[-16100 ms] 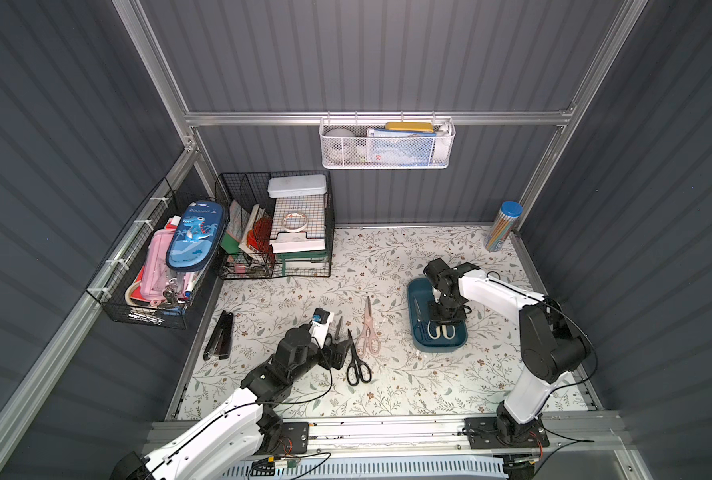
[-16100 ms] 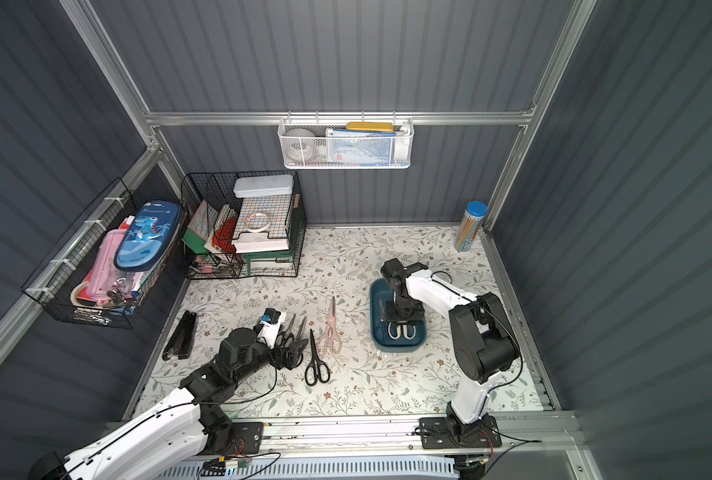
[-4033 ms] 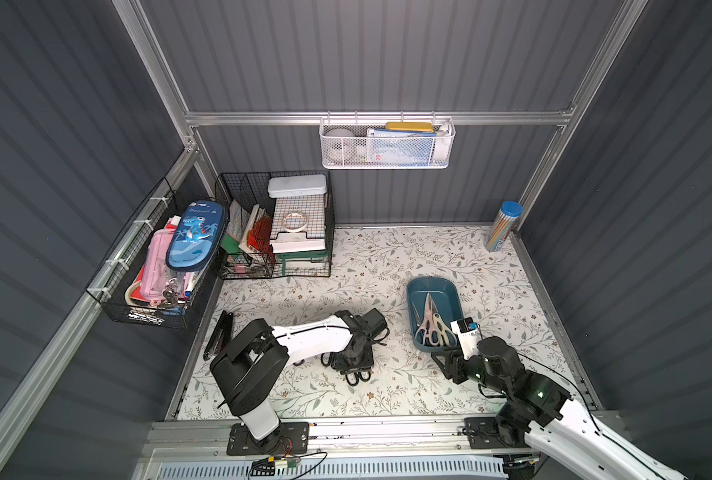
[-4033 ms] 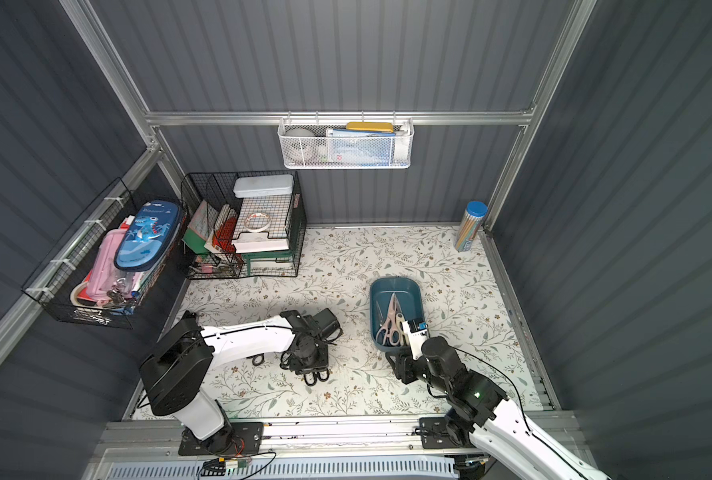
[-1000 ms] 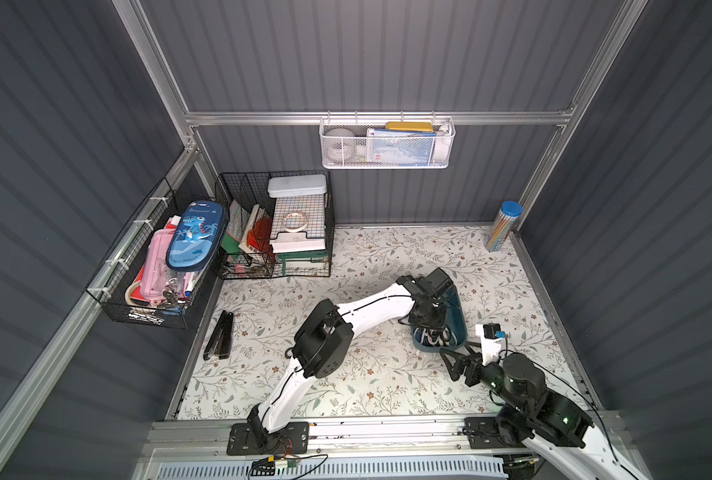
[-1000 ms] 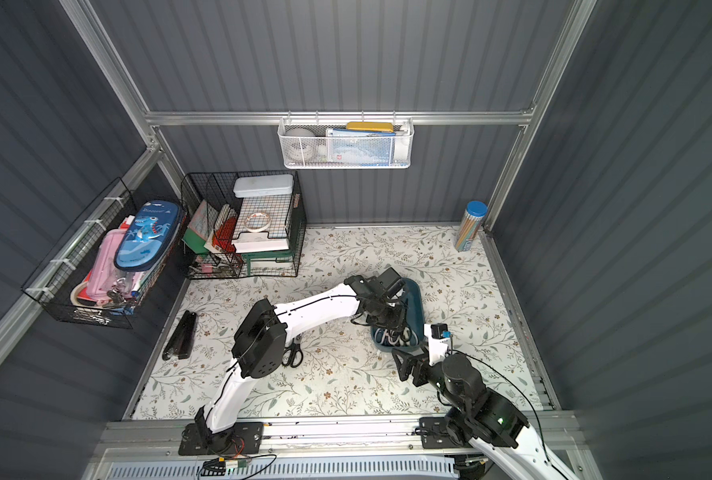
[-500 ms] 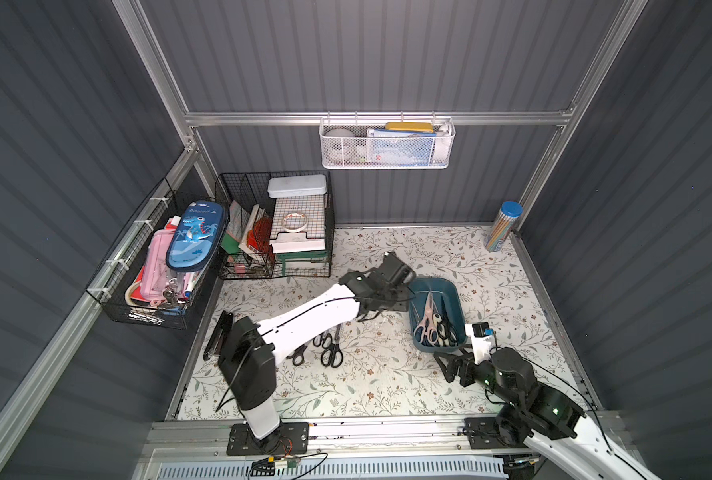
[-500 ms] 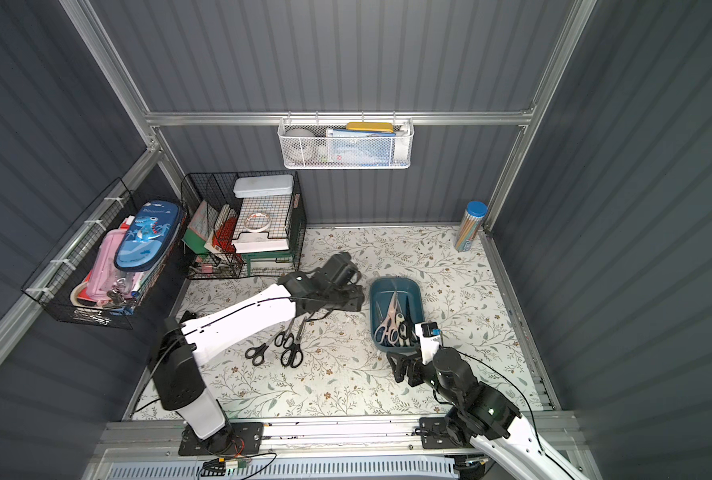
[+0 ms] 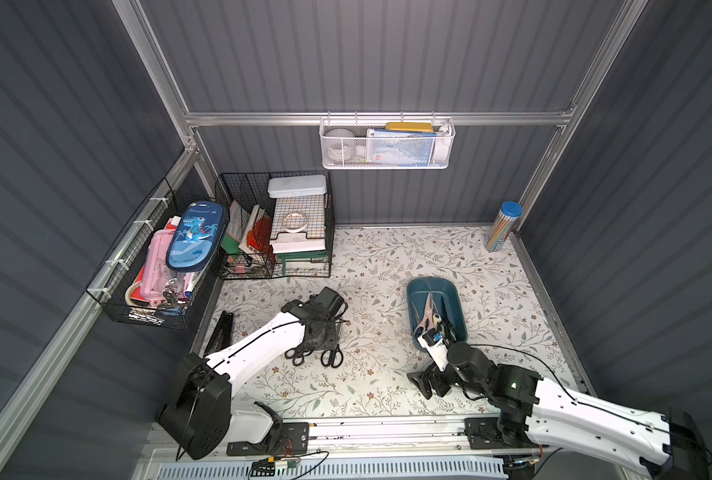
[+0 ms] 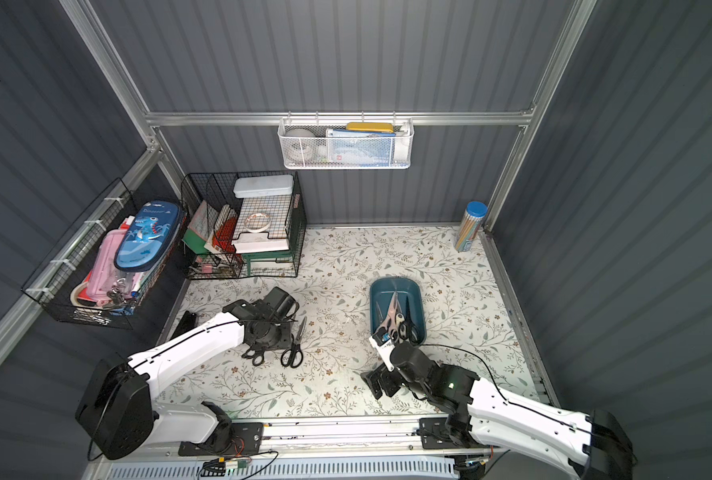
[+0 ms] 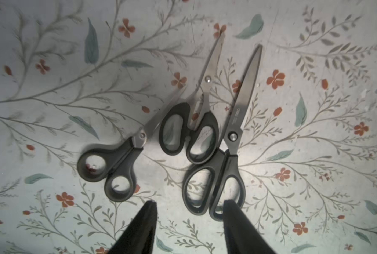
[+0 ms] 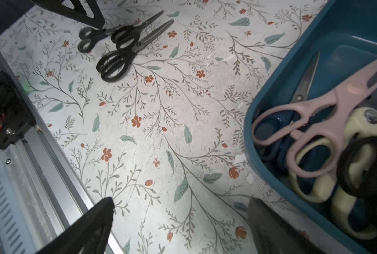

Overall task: Put the scissors into the storage box
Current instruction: Pick up the scissors from the center of the board.

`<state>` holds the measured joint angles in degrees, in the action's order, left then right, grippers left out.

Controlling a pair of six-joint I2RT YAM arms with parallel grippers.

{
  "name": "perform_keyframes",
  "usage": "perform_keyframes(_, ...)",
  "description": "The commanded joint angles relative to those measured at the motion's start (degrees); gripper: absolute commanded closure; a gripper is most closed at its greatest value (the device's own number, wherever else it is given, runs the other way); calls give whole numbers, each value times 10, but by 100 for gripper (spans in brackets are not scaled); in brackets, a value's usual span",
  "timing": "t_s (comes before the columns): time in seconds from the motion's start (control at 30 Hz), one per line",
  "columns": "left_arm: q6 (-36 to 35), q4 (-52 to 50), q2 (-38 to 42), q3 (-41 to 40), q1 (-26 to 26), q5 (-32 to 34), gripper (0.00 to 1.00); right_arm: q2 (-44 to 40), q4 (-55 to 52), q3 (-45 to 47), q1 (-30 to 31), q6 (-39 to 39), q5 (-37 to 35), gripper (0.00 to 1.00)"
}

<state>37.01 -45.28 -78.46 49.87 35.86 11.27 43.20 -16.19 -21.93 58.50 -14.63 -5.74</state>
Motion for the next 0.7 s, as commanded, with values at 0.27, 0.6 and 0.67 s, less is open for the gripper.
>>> perform_keyframes(0.27, -36, 31, -44, -12, 0, -52, 53, -50, 45, 22, 15, 19, -76, 1)
perform_keyframes(0.6, -55, 50, -100, 8, 12, -58, 56, -37, 41, 15, 15, 16, -86, 1)
perform_keyframes(0.67, -54, 52, -110, 13, 20, -56, 56, -38, 42, 16, 15, 16, -87, 1)
